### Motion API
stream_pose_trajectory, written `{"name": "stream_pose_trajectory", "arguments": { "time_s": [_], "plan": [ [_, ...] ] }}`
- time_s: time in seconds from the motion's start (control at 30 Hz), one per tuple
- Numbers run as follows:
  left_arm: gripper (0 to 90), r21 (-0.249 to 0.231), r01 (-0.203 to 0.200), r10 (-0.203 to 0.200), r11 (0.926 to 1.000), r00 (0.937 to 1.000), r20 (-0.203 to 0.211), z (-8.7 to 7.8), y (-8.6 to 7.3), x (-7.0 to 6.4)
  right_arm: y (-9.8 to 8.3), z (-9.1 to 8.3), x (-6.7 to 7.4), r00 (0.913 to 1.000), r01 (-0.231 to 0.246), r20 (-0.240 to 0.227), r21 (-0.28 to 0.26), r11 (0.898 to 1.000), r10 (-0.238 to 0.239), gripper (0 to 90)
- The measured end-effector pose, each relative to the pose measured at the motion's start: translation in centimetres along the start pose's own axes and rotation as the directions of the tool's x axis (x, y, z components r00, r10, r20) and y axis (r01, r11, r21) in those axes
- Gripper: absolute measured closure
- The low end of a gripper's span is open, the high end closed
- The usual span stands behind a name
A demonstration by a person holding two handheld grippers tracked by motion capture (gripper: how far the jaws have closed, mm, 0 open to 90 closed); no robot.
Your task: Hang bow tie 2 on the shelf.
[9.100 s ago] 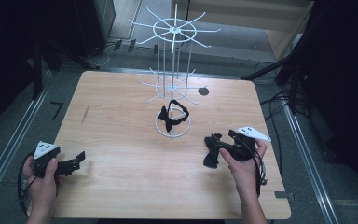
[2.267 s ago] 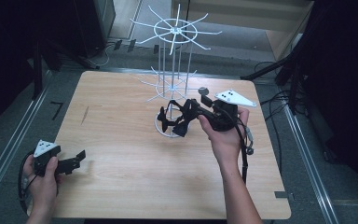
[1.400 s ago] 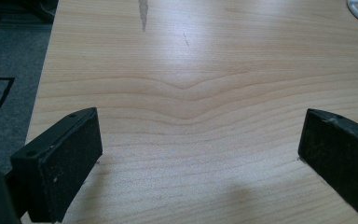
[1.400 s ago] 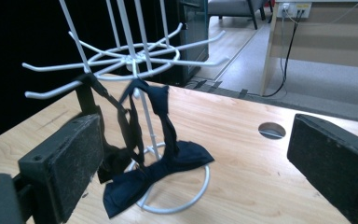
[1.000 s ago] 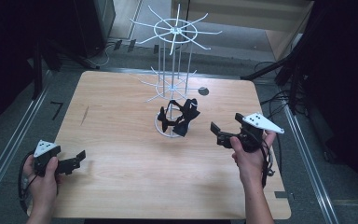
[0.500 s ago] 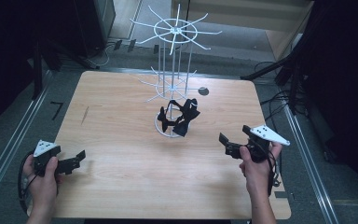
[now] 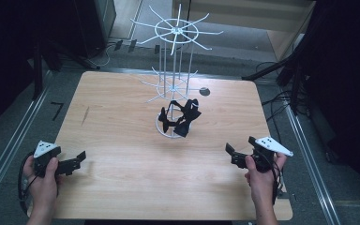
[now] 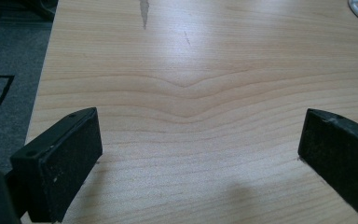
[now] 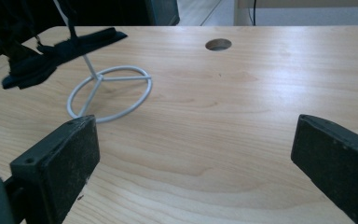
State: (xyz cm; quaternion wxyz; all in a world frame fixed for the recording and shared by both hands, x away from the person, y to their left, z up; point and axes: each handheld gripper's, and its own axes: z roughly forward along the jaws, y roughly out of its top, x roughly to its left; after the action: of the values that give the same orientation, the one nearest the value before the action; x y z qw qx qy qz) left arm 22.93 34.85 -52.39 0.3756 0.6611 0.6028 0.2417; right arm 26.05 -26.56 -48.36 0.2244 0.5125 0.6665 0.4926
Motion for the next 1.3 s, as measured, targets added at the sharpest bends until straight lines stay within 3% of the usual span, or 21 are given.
{"name": "stream_pose_trajectory", "arguments": {
  "time_s": [0.33, 0.63, 1.0, 1.3],
  "plan": [
    [0.0, 0.004, -0.002, 0.002, 1.0, 1.0, 0.002, 0.0, 0.0, 0.0, -2.2, -0.5, -1.8, 0.9989, -0.009, 0.045, 0.016, 1.0, 0.009, 1.6],
    [0.0, 0.007, 0.004, -0.004, 1.0, 1.0, 0.004, 0.0, 0.0, 0.0, -4.5, -1.3, -3.0, 0.9971, 0.017, 0.073, 0.052, 0.998, -0.021, 1.5],
    [0.0, 0.005, 0.005, -0.005, 1.0, 1.0, 0.002, 0.0, -0.1, 0.0, -5.9, -2.7, -4.7, 0.9949, -0.021, 0.1, 0.051, 0.998, 0.016, 1.6],
    [0.0, 0.007, 0.0, 0.0, 1.0, 1.0, 0.004, -0.1, -0.1, 0.0, -7.1, -4.6, -6.6, 0.988, -0.039, 0.151, 0.044, 0.998, 0.032, 1.7]
  ]
}}
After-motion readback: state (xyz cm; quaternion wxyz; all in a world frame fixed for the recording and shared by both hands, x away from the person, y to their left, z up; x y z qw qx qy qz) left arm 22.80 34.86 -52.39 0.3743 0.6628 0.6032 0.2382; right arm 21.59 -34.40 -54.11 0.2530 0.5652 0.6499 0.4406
